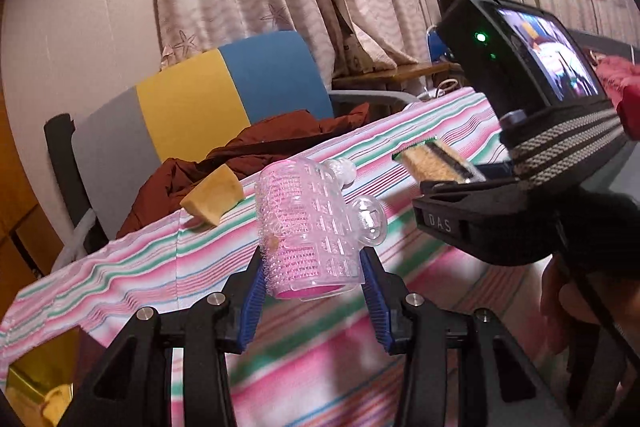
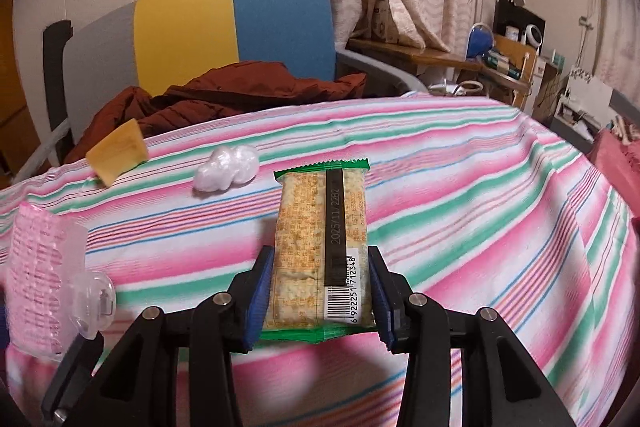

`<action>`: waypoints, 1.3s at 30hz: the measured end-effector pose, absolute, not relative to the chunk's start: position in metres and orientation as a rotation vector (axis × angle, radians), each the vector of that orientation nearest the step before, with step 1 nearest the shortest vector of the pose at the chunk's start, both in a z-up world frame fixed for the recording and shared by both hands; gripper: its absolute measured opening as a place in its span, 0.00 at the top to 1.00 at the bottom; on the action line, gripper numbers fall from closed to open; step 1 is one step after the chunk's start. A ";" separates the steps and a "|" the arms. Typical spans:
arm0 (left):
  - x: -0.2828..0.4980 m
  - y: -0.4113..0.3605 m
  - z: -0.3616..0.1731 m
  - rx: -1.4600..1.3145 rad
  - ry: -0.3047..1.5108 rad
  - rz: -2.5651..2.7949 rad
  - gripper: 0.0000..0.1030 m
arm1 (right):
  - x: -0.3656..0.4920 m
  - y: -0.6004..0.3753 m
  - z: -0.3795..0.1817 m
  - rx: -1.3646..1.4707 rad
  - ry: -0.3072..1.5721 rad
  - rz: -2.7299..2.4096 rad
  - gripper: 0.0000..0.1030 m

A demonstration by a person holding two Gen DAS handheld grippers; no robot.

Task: Organize objects
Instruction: 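Carry the roller with the left gripper and crackers with the right gripper into the tray, releasing both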

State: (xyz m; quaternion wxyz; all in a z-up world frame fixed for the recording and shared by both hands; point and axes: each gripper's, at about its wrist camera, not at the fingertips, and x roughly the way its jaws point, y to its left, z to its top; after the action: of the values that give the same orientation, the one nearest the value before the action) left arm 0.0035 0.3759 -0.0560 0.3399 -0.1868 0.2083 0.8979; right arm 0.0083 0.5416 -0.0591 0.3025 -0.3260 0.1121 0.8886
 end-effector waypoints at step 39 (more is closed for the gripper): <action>0.050 0.184 -0.005 -0.617 0.025 2.427 0.56 | 0.057 0.389 -0.032 -0.980 0.598 2.701 0.57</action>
State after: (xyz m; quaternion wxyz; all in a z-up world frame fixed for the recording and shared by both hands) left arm 0.0496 0.1840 -0.0052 0.3135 -0.2339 0.0094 0.9203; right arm 0.0574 0.3892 -0.0316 0.1032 -0.3320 0.2025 0.9155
